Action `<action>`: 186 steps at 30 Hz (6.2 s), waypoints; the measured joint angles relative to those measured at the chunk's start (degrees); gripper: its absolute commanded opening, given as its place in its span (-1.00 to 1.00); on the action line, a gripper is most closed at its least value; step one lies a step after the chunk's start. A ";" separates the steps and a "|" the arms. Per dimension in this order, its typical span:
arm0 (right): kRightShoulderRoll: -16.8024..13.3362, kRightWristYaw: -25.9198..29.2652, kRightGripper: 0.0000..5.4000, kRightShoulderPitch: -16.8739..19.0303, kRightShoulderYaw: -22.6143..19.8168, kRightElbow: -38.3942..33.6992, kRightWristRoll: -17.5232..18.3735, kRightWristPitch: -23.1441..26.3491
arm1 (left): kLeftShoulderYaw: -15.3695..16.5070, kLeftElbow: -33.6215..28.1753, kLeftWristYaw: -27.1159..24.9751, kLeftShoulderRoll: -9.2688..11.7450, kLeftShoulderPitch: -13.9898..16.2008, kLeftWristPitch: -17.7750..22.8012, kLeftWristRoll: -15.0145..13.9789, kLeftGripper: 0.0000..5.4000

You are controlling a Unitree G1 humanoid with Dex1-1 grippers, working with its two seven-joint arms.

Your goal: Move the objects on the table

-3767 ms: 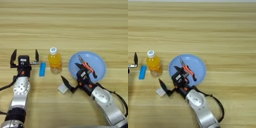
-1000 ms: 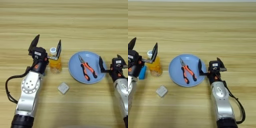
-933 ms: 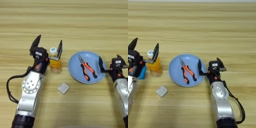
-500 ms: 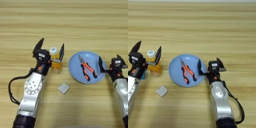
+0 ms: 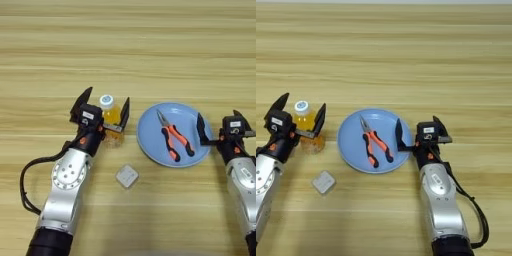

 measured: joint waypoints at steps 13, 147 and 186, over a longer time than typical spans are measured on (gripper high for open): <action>0.24 -0.08 0.98 0.00 0.25 0.04 -0.07 0.00 | 1.09 8.40 -0.92 -0.24 -1.68 -1.97 -0.06 1.00; -0.56 11.29 0.35 7.21 24.03 -11.80 -7.40 -4.98 | -13.52 -10.29 -11.95 -1.93 4.41 8.96 -2.43 0.28; 0.41 10.79 0.28 6.67 21.66 -10.86 -6.28 -4.63 | -11.77 -10.32 -10.82 -2.05 4.37 9.15 -2.61 1.00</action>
